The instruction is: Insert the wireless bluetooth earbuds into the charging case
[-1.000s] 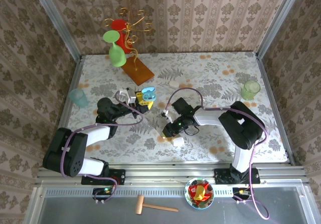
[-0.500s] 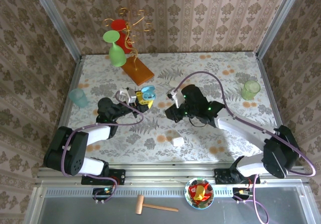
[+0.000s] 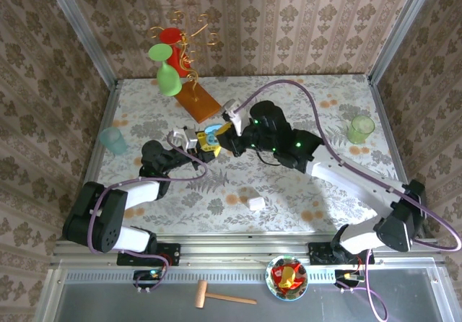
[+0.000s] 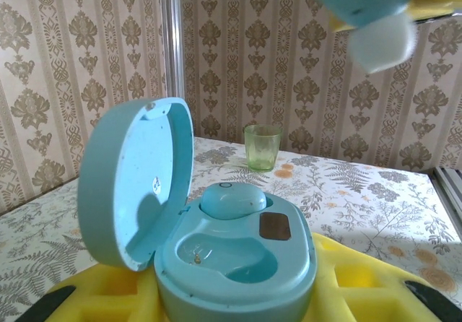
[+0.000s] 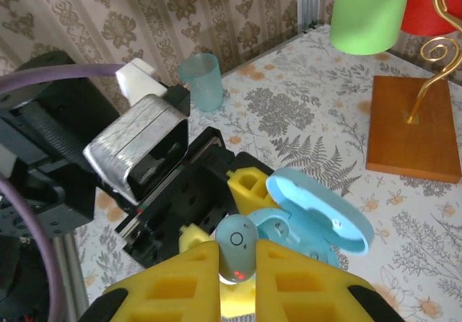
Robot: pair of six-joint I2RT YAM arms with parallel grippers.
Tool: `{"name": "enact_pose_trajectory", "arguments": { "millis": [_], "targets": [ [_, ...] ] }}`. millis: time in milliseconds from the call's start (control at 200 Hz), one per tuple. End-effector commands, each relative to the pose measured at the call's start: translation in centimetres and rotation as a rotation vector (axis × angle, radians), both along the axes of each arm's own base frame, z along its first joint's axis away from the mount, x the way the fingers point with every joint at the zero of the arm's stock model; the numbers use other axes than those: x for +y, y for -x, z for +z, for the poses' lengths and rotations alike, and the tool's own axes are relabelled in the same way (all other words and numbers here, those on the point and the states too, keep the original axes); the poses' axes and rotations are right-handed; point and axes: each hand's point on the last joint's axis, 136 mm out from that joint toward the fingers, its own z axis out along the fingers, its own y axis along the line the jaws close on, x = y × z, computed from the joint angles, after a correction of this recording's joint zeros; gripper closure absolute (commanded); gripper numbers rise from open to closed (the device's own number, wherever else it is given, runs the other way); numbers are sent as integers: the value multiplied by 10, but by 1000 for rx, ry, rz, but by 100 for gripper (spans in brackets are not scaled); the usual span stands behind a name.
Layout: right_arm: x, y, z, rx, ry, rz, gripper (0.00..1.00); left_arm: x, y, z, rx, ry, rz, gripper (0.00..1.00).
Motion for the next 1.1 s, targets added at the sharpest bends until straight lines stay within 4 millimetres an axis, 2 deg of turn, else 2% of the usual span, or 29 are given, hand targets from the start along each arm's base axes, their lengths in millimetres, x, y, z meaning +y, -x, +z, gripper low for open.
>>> {"name": "enact_pose_trajectory", "arguments": {
  "millis": [0, 340, 965, 1095],
  "targets": [
    [6, -8, -11, -17, 75, -3, 86, -1, 5, 10, -69, 12, -8, 78],
    [21, -16, -25, -1, 96, -7, 86, -2, 5, 11, -72, 13, -10, 78],
    [24, -20, -52, 74, 102, -45, 86, -4, -2, 16, -82, 20, 10, 79],
    [20, -22, -60, 91, 100, -85, 86, -5, -2, 17, -85, 21, 8, 78]
  ]
}}
